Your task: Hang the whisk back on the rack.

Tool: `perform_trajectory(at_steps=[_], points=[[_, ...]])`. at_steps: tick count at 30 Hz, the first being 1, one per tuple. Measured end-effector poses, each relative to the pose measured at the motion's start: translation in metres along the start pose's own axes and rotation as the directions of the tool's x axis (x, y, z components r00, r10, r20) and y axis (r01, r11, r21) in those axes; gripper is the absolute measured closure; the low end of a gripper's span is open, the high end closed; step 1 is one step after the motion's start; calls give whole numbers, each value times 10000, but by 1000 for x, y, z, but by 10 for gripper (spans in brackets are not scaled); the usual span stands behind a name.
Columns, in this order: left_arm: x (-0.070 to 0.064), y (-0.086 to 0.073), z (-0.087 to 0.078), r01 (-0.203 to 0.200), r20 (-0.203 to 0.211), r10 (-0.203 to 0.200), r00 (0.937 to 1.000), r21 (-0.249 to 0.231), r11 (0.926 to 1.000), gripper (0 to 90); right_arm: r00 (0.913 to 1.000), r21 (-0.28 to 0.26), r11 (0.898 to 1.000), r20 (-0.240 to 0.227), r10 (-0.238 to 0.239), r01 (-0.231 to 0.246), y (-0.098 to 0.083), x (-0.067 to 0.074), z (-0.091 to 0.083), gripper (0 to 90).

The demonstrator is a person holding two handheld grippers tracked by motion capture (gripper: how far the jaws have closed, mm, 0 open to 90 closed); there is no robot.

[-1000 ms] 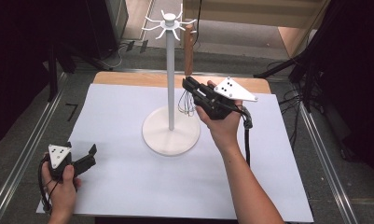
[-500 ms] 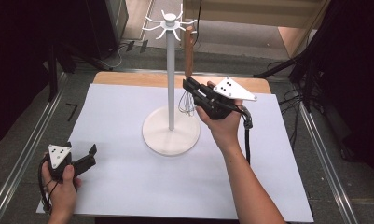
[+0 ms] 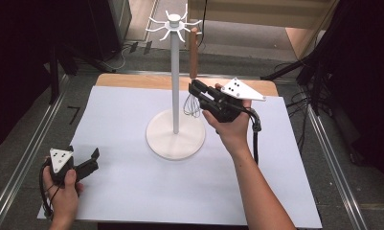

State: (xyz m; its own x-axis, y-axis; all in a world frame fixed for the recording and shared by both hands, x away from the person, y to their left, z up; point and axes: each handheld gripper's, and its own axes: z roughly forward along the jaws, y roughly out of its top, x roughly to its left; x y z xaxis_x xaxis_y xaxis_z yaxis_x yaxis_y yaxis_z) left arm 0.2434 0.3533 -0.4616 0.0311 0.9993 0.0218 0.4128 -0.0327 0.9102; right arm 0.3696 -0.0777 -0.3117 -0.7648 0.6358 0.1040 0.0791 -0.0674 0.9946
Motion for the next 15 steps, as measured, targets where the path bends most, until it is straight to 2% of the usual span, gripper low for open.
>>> perform_trajectory(at_steps=[1, 3, 4, 7, 9, 11, 15], points=[[0, 0, 0, 8, 1, -8, 10000, 3, 10000, 142, 10000, 117, 9999, -39, 43, -43, 0, 0, 0, 696], [0, 0, 0, 14, 8, -14, 10000, 1, 10000, 142, 10000, 165, 9999, -26, -3, 3, 0, 0, 0, 684], [0, 0, 0, 7, 7, -7, 10000, 2, 10000, 143, 9998, 339, 9993, 134, -166, 161, -1, 1, -1, 635], [0, 0, 0, -3, 18, 3, 10000, 16, 10000, 142, 9989, 533, 9981, 327, -325, 307, -1, 1, -5, 561], [0, 0, 0, -23, 20, 23, 10000, 20, 10000, 142, 9986, 554, 9980, 406, -333, 310, -1, 1, -7, 547], [0, 0, 0, -8, 6, 8, 10000, -2, 10000, 142, 9972, 499, 9987, 733, -138, 102, -3, -1, -14, 445], [0, 0, 0, 1, 2, -1, 10000, 12, 10000, 142, 9949, 518, 9986, 1005, -4, -48, -7, -6, -24, 379]])
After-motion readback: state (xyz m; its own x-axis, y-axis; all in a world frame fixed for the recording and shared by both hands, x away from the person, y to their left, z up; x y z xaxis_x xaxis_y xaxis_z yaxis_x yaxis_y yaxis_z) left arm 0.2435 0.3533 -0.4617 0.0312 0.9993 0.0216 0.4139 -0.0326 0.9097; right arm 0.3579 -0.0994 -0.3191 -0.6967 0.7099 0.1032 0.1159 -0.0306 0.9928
